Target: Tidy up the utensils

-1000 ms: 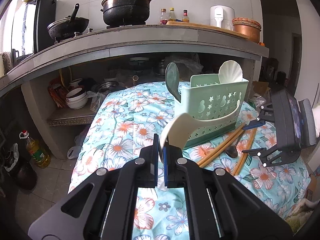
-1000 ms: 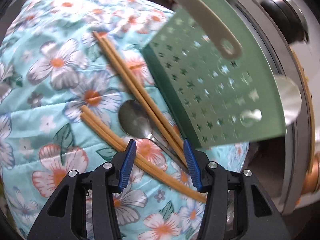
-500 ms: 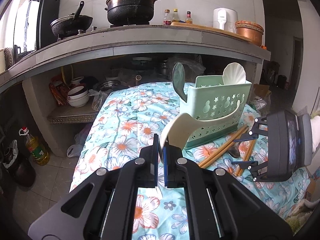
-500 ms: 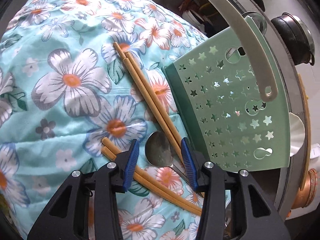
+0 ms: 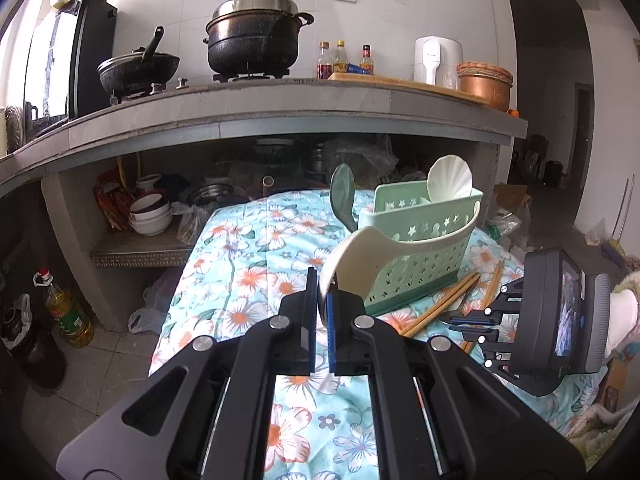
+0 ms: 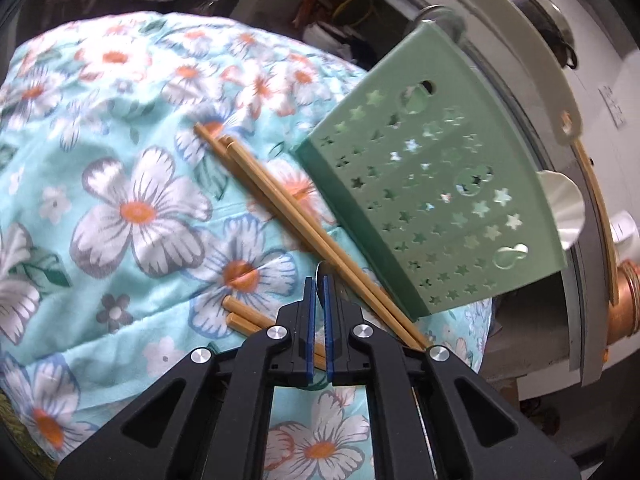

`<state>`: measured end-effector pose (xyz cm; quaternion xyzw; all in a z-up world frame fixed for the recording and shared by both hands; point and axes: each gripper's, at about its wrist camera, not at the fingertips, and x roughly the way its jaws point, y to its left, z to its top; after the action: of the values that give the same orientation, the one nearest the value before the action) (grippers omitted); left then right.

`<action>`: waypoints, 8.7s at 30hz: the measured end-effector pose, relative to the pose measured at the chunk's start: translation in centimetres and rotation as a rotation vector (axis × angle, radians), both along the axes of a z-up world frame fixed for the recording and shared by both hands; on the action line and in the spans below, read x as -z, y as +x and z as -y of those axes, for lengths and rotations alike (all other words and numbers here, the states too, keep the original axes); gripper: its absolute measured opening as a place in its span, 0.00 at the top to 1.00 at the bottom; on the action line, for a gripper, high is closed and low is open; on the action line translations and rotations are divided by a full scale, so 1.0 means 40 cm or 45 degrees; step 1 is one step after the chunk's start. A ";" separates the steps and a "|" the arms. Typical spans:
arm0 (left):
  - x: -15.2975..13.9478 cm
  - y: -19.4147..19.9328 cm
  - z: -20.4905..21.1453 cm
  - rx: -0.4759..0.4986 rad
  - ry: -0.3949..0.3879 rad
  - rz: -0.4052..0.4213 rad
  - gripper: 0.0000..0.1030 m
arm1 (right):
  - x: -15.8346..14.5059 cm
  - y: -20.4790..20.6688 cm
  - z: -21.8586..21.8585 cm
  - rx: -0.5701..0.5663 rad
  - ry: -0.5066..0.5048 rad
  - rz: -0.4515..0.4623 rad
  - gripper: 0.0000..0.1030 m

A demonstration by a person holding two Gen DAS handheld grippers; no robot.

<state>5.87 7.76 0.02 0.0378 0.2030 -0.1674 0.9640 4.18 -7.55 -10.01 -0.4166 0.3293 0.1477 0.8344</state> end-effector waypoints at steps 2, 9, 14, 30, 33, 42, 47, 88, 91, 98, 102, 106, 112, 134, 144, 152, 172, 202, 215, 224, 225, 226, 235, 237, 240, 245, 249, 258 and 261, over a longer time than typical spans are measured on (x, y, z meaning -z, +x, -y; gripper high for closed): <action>-0.015 -0.003 -0.005 0.001 -0.020 0.012 0.97 | -0.032 -0.006 0.013 0.032 0.051 0.026 0.97; -0.079 -0.010 -0.011 -0.012 -0.027 0.088 0.97 | -0.145 -0.023 0.086 0.136 0.230 0.100 0.97; -0.115 -0.003 -0.010 -0.036 0.004 0.121 0.97 | -0.227 -0.014 0.156 0.219 0.393 0.148 0.97; -0.203 0.102 0.045 -0.123 0.424 0.096 0.97 | -0.316 0.027 0.334 0.393 0.731 0.240 0.97; -0.199 0.121 0.060 -0.135 0.473 0.063 0.97 | -0.312 0.030 0.349 0.395 0.755 0.241 0.97; -0.187 0.183 0.113 -0.152 0.657 -0.042 0.96 | -0.307 0.036 0.379 0.395 0.817 0.255 0.97; -0.192 0.222 0.136 -0.148 0.683 -0.060 0.96 | -0.305 0.037 0.385 0.394 0.838 0.260 0.97; 0.287 0.363 -0.330 -0.372 -0.887 -0.969 0.81 | -0.302 0.059 0.390 0.433 0.875 0.238 0.97; 0.291 0.369 -0.325 -0.370 -0.882 -0.963 0.81 | -0.301 0.061 0.387 0.433 0.873 0.236 0.97; 0.284 0.363 -0.271 -0.332 -0.786 -0.962 0.82 | -0.300 0.066 0.386 0.433 0.881 0.229 0.97; 0.288 0.361 -0.250 -0.384 -0.693 -0.932 0.93 | -0.300 0.066 0.393 0.439 0.904 0.228 0.97; 0.241 0.339 -0.236 -0.400 -0.571 -0.815 0.93 | -0.305 0.067 0.417 0.461 0.956 0.222 0.97; 0.071 0.260 -0.215 -0.429 -0.324 -0.477 0.97 | -0.317 0.071 0.446 0.493 1.015 0.221 0.97; -0.167 0.138 0.164 -0.264 0.855 0.427 0.98 | -0.411 0.048 0.466 0.452 1.040 0.361 0.97; -0.076 0.151 0.288 -0.044 1.169 0.506 0.98 | -0.539 0.024 0.488 0.327 1.141 0.484 0.97; -0.064 0.216 0.288 -0.017 0.966 0.317 0.96 | -0.621 0.031 0.482 0.226 1.219 0.523 0.97; -0.105 0.228 0.104 -0.004 0.273 0.103 0.44 | -0.223 0.078 0.248 0.109 0.759 -0.214 0.64; 0.005 0.175 -0.065 -0.140 0.104 -0.001 0.42 | -0.124 0.074 0.071 0.282 0.338 0.031 0.97; 0.122 0.157 -0.026 -0.101 0.111 -0.176 0.42 | -0.416 0.076 0.313 0.493 0.867 0.173 0.97; 0.198 0.147 0.014 -0.031 0.157 -0.286 0.42 | -0.600 0.013 0.406 0.470 0.989 0.387 0.97; 0.203 0.146 0.017 -0.025 0.163 -0.291 0.42 | -0.625 0.009 0.415 0.449 1.025 0.401 0.97; 0.207 0.145 0.021 -0.019 0.167 -0.296 0.42 | -0.645 0.007 0.425 0.432 1.053 0.406 0.97; 0.220 0.145 0.039 -0.001 0.165 -0.328 0.42 | -0.717 0.094 0.419 0.212 1.345 0.249 0.97; 0.222 0.145 0.040 0.000 0.162 -0.334 0.42 | -0.705 0.113 0.404 0.201 1.364 0.213 0.97; 0.226 0.146 0.039 0.001 0.162 -0.344 0.42 | -0.677 0.149 0.394 0.209 1.376 0.163 0.97; 0.231 0.149 0.036 0.001 0.152 -0.361 0.42 | -0.631 0.197 0.392 0.245 1.400 0.094 0.97; 0.232 0.149 0.036 0.004 0.148 -0.364 0.42 | -0.591 0.235 0.394 0.296 1.399 0.052 0.97; 0.239 0.147 0.036 0.038 0.135 -0.384 0.42 | -0.480 0.297 0.432 0.490 1.432 -0.086 0.96; 0.237 0.149 0.039 0.048 0.130 -0.384 0.42 | -0.480 0.283 0.442 0.502 1.447 -0.065 0.95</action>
<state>11.82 6.22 -9.45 0.0649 0.3530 -0.1786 0.9161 15.52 -25.25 9.19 0.1672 0.2896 0.1531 0.9299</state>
